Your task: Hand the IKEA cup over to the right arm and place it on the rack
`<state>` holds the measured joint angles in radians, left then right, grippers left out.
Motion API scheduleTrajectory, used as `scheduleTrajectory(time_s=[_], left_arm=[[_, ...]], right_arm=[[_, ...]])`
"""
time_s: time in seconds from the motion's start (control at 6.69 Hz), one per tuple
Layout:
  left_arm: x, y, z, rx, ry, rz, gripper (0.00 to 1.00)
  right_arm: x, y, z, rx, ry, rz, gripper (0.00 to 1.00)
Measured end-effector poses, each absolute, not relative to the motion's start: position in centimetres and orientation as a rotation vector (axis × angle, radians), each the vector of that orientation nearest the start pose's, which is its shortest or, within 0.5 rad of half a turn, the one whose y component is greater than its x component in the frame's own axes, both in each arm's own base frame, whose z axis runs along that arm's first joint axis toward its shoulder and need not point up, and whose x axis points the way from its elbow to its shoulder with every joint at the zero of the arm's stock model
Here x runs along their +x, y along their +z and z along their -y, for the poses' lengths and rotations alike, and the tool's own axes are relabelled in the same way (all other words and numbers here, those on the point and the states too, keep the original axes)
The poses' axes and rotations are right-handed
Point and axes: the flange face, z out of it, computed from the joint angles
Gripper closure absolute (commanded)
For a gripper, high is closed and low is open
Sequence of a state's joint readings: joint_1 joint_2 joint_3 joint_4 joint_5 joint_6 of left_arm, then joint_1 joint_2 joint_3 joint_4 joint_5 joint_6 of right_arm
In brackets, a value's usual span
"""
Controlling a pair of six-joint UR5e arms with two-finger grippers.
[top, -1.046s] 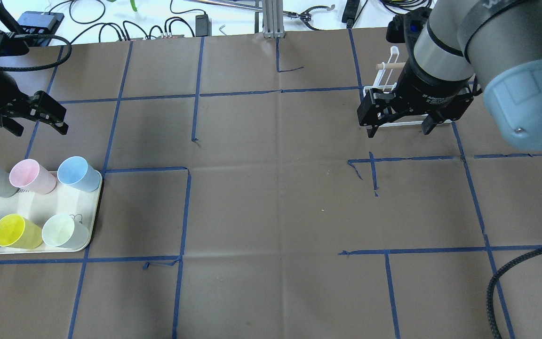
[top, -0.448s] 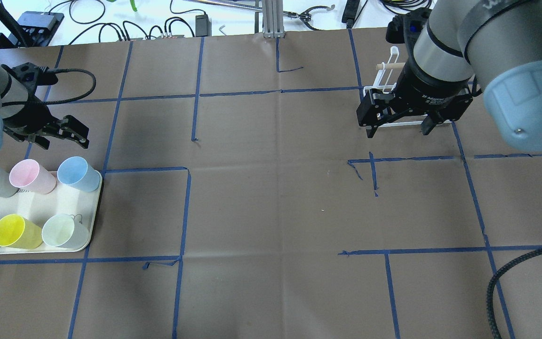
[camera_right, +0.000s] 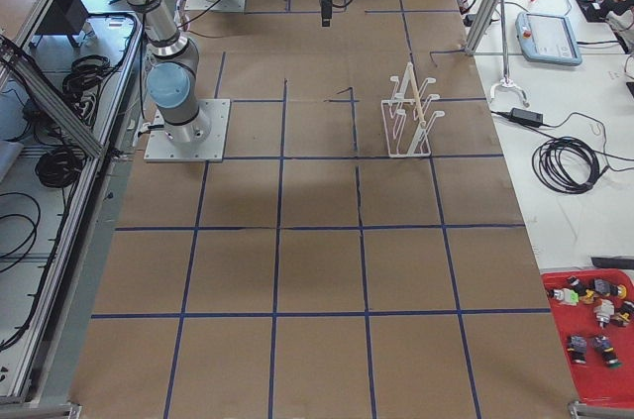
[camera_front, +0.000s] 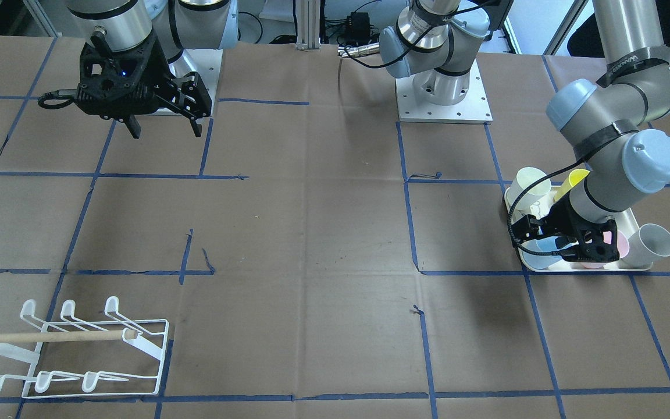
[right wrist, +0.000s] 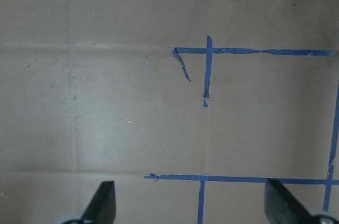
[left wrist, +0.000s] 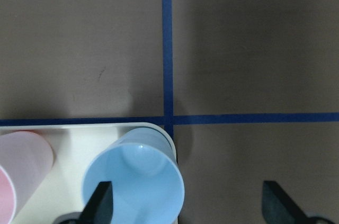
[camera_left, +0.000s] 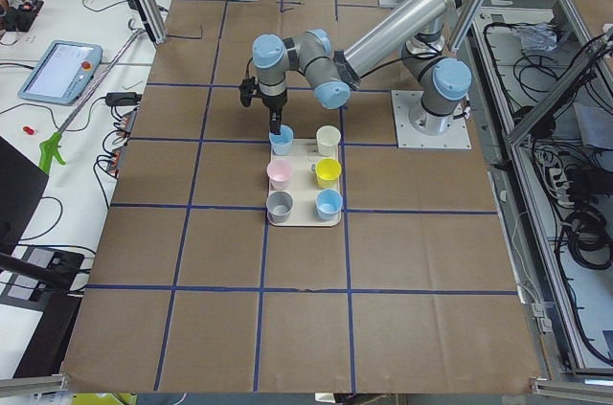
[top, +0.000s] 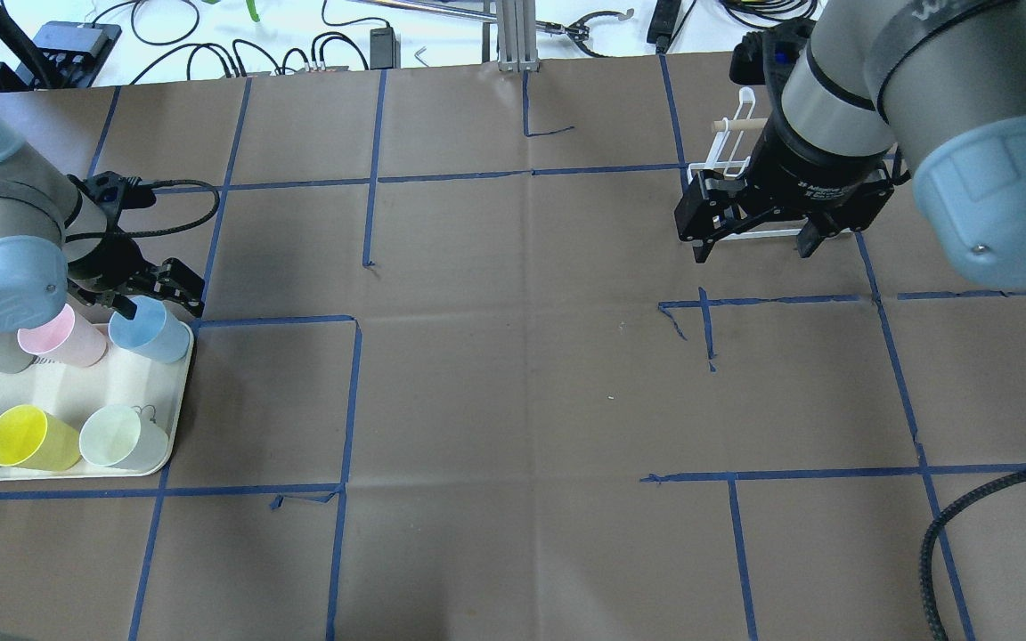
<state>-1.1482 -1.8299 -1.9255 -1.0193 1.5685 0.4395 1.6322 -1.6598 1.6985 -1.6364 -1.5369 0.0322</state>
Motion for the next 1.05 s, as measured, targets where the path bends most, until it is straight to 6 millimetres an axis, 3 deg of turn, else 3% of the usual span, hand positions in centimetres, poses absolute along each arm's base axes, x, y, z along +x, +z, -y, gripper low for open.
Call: scheduleTrajectory(time_s=[0.15, 0.3, 0.6, 0.75, 1.05], left_arm=[[9.1, 23.5, 52.7, 0.028, 0.112, -3.173, 0.02], [9.1, 23.2, 52.5, 0.028, 0.124, -3.171, 0.13], [9.7, 23.2, 52.2, 0.020, 0.146, -3.142, 0.55], [10.1, 23.3, 52.1, 0.012, 0.150, -3.132, 0.77], [10.5, 23.7, 52.2, 0.001, 0.140, -3.123, 0.97]], right_arm=[[16.4, 47.3, 44.7, -0.044, -0.035, -3.106, 0.00], [16.5, 47.2, 44.7, -0.040, -0.034, -3.103, 0.00], [16.8, 46.5, 45.1, -0.032, -0.129, -3.077, 0.01], [17.3, 45.1, 45.5, -0.029, -0.229, -3.016, 0.01], [18.8, 42.5, 45.8, 0.029, -0.442, -2.828, 0.01]])
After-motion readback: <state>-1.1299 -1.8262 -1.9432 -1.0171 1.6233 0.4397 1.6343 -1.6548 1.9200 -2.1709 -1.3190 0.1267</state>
